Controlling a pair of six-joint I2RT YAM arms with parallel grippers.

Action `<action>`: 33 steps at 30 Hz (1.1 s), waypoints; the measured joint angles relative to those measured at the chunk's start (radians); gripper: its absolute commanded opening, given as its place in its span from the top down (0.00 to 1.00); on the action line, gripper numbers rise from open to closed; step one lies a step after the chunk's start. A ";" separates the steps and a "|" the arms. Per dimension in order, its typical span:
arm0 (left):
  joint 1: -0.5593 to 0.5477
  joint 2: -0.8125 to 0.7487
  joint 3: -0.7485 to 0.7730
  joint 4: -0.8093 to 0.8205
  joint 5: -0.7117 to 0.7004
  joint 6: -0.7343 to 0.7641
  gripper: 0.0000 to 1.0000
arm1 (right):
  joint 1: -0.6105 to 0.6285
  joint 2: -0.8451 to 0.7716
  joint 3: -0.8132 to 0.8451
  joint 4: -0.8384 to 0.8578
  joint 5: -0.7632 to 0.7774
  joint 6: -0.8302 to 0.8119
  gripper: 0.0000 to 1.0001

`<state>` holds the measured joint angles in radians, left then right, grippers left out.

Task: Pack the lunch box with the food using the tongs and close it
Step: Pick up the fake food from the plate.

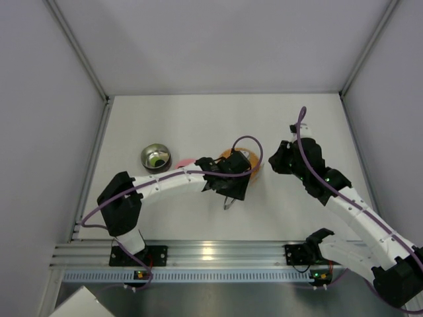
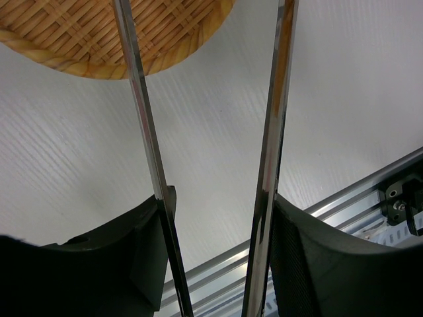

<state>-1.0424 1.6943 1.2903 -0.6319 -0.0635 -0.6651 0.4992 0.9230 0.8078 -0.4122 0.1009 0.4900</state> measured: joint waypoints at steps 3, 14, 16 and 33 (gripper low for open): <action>0.000 0.014 0.000 0.005 0.004 -0.003 0.42 | 0.000 0.000 0.000 0.000 0.003 0.000 0.88; 0.000 0.025 0.004 0.013 0.004 -0.011 0.46 | 0.000 0.000 -0.001 0.000 0.011 0.000 0.88; 0.000 0.034 0.010 0.014 0.003 -0.013 0.47 | 0.000 0.000 -0.002 0.000 0.011 0.000 0.88; 0.001 0.051 0.017 0.021 0.003 -0.014 0.49 | 0.000 0.000 -0.002 0.000 0.011 -0.002 0.88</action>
<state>-1.0416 1.7458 1.3075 -0.6113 -0.0601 -0.6792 0.4992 0.9230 0.8055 -0.4122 0.1123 0.4885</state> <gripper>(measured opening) 0.517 0.122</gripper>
